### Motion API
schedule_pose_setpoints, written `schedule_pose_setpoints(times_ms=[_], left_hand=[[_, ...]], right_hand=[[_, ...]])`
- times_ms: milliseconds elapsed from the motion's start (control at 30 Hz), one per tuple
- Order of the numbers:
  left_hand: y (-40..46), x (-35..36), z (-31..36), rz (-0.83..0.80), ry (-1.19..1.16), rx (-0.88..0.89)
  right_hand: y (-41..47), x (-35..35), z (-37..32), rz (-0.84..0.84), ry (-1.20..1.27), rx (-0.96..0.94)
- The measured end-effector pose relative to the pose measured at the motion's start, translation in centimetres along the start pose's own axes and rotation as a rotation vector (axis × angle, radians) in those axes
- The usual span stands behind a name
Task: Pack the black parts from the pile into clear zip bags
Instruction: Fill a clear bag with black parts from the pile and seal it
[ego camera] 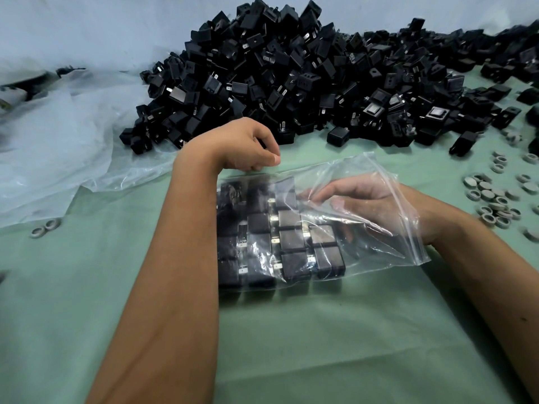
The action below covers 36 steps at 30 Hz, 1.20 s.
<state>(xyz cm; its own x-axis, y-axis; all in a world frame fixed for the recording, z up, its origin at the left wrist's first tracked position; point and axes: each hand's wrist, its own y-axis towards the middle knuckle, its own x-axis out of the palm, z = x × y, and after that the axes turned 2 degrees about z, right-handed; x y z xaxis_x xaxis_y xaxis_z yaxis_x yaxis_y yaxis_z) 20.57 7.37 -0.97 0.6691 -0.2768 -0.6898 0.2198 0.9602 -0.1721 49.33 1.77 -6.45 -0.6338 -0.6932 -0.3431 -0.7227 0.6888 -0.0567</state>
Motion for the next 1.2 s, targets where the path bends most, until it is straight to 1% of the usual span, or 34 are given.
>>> schedule_pose_setpoints(times_ms=[67,133,300,367,400,433,500,533,567,600,633,667,700,800,833,867,933,1000,1033,1133,1200], left_hand=[[-0.1,0.3,0.3,-0.086,0.058,0.001],[-0.2,0.6,0.4,-0.136,0.096,-0.004],[0.1,0.5,0.1,-0.127,0.090,0.001],[0.1,0.5,-0.1,-0.123,0.078,0.006],[0.1,0.5,-0.2,-0.119,0.070,0.009],[0.1,0.5,-0.3,-0.114,0.061,0.007],[0.2,0.5,-0.4,-0.106,0.042,0.001],[0.3,0.5,-0.4,-0.107,0.037,0.000],[0.3,0.5,-0.4,-0.110,0.034,0.001],[0.3,0.5,-0.4,-0.113,0.032,0.000],[0.4,0.5,-0.4,-0.113,0.033,0.000],[0.4,0.6,-0.4,-0.110,0.037,0.000],[0.4,0.6,-0.4,-0.104,0.041,0.001],[0.2,0.7,-0.3,-0.074,0.047,0.005],[0.2,0.7,-0.2,-0.060,0.040,0.011],[0.1,0.8,0.0,-0.043,0.025,0.020],[0.1,1.0,0.6,0.000,0.002,0.054],[0.2,1.6,1.6,0.029,-0.004,0.093],[0.3,2.0,2.1,0.029,-0.008,0.117],[0.6,3.8,4.1,0.008,0.011,0.207],[0.9,5.4,5.5,-0.014,0.063,0.285]], right_hand=[[0.0,-0.1,0.0,-0.005,-0.007,-0.015],[0.0,-0.2,0.0,-0.005,0.015,0.006],[-0.7,-1.3,-0.5,0.024,0.043,0.061],[-1.3,-2.3,-0.6,0.083,-0.010,0.065],[-1.4,-2.9,-0.5,0.157,-0.038,0.091],[-1.5,-3.2,-0.3,0.266,-0.028,0.135],[-1.2,-3.9,0.1,0.585,-0.003,0.173],[-0.7,-4.3,0.2,0.764,-0.049,0.144],[0.2,-4.6,0.1,0.906,-0.153,0.106],[1.2,-4.8,-0.2,0.982,-0.302,0.075],[2.4,-5.1,-0.5,0.989,-0.478,0.065],[3.7,-5.3,-0.8,0.939,-0.653,0.072],[4.9,-5.5,-1.1,0.851,-0.797,0.096],[7.7,-5.8,-1.7,0.560,-1.014,0.330],[8.1,-5.6,-1.6,0.511,-1.069,0.381],[8.4,-5.6,-1.3,0.500,-1.104,0.393],[8.3,-5.6,-0.9,0.541,-1.062,0.372],[7.6,-5.7,-0.6,0.588,-0.944,0.334],[7.0,-5.8,-0.5,0.632,-0.878,0.299],[4.0,-6.3,-0.4,0.834,-0.694,0.198],[1.6,-6.2,-0.3,0.868,-0.589,0.190]])
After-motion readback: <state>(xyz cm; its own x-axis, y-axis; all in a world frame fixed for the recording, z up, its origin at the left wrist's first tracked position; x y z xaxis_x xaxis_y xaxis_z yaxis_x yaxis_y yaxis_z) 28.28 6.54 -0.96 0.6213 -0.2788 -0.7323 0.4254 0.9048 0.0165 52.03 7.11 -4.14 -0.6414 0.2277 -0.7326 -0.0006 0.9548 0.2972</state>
